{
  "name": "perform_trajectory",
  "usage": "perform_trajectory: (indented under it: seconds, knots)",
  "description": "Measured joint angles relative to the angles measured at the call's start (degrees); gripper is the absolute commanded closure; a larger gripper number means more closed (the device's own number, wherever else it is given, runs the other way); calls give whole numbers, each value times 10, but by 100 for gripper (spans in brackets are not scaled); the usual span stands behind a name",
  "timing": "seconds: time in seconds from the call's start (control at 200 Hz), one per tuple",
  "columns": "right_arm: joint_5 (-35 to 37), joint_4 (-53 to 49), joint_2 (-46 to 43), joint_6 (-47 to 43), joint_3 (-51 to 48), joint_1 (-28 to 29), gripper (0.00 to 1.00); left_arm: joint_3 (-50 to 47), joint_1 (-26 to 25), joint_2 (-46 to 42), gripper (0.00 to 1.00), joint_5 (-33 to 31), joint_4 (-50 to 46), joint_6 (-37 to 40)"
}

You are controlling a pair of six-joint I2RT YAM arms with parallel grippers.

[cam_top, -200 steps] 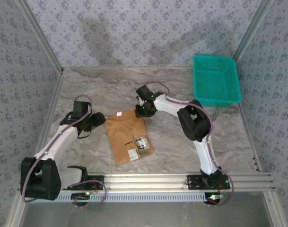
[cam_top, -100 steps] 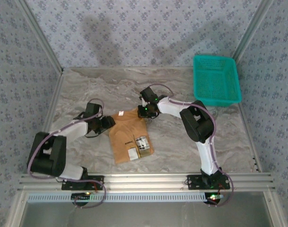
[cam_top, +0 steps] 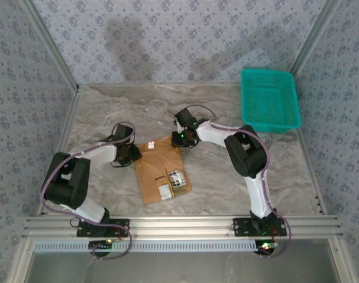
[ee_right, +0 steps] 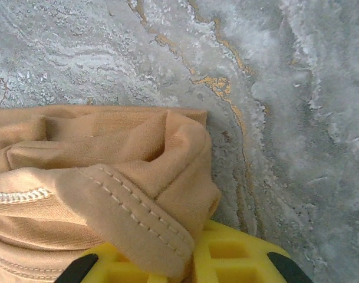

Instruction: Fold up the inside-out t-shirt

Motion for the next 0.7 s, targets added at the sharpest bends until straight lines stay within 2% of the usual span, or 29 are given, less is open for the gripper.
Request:
perform_trajectory:
  seconds: [0.06, 0.145, 0.26, 0.415, 0.535, 0.7]
  knots:
    - [-2, 0, 0, 0, 0, 0, 85, 4, -8, 4, 89, -8, 3, -12]
    - [-2, 0, 0, 0, 0, 0, 85, 17, -30, 28, 100, -3, 60, -20]
    - [-4, -2, 0, 0, 0, -1, 86, 28, -54, 52, 100, 6, 135, -32]
    - [-5, -3, 0, 0, 0, -3, 87, 28, -63, 55, 100, 10, 151, -38]
    - [-9, -20, -7, 0, -1, -4, 87, 31, -73, 35, 100, 7, 119, -28]
    - [-8, -62, -54, -1, -9, -4, 88, 64, -78, -47, 100, -4, 45, 4]
